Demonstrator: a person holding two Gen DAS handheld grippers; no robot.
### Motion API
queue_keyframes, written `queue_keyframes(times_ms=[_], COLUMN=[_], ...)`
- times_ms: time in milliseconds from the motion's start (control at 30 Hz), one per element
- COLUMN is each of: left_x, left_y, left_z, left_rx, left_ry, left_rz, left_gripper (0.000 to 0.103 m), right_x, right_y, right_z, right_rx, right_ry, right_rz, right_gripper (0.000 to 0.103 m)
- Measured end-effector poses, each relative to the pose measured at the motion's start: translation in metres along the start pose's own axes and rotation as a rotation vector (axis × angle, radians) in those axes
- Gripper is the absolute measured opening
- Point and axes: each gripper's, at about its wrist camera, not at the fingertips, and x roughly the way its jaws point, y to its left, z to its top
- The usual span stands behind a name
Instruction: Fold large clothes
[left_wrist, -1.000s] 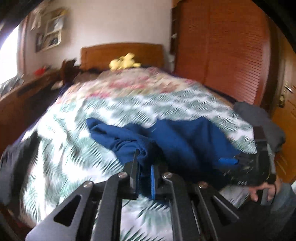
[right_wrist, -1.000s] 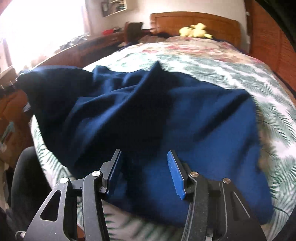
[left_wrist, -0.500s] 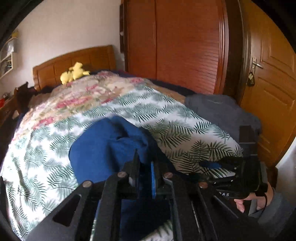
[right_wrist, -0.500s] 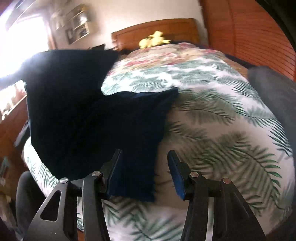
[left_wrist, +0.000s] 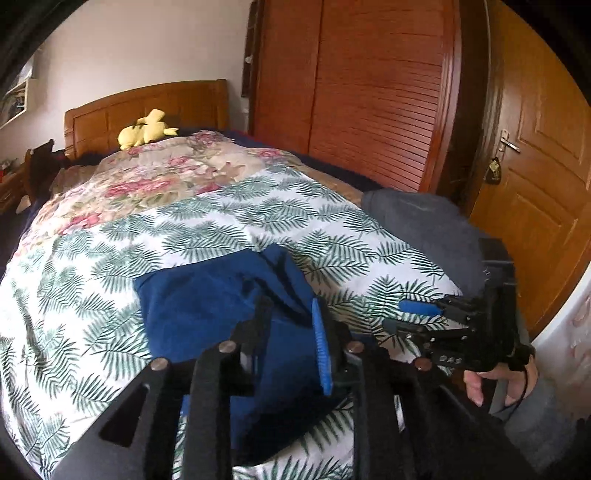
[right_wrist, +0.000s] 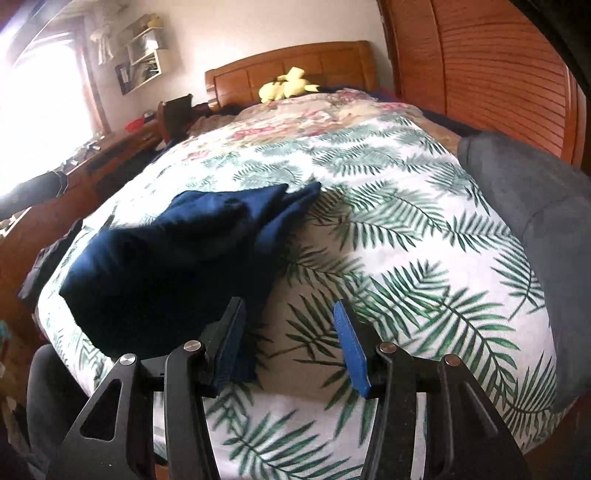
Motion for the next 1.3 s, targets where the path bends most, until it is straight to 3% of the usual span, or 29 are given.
queue_keyframes(times_ms=[233,400,533,767,933,967,1000,1100,1167,1300], left_x=[-0.006,-0.007,-0.010,-0.010,-0.009,-0.007,-0.007,-0.003,-0.001,0.007], left_y=[0.039,0.065,0.084,0.115,0.131,0.134,0.136,0.140,0.140,0.141], left_z=[-0.022,-0.044,-0.063,-0.096,-0.114,-0.116,-0.117,-0.117,-0.115,-0.104], left_rx=[-0.032,-0.036,-0.030,-0.059,-0.086,-0.091,-0.094,-0.099,-0.090,-0.080], left_ry=[0.021,0.039,0.051,0.083,0.102,0.106,0.108,0.111,0.110,0.102], left_rz=[0.065,0.117,0.158,0.173,0.171,0.172,0.170,0.162,0.165,0.149], left_gripper=[0.021,0.021,0.021,0.021,0.021,0.021,0.021,0.021,0.021,0.021], right_x=[-0.013,0.007,0.032,0.057,0.063,0.063,0.062,0.059,0.047,0.019], right_y=[0.047,0.073,0.078,0.069,0.073,0.076,0.081,0.092,0.093,0.077], right_z=[0.027,0.027,0.015,-0.005,-0.013,-0.013,-0.012,-0.008,0.001,0.021], right_rx=[-0.083,-0.118,-0.092,-0.004,-0.011,-0.022,-0.053,-0.134,-0.166,-0.187], right_ry=[-0.048,-0.005,0.031,0.117,0.150,0.153,0.155,0.150,0.115,0.054], right_rz=[0.070,0.104,0.082,0.084,0.067,0.063,0.070,0.037,-0.002,-0.073], right_gripper=[0.051,0.051,0.051,0.051,0.051,0.049,0.035,0.017,0.012,0.011])
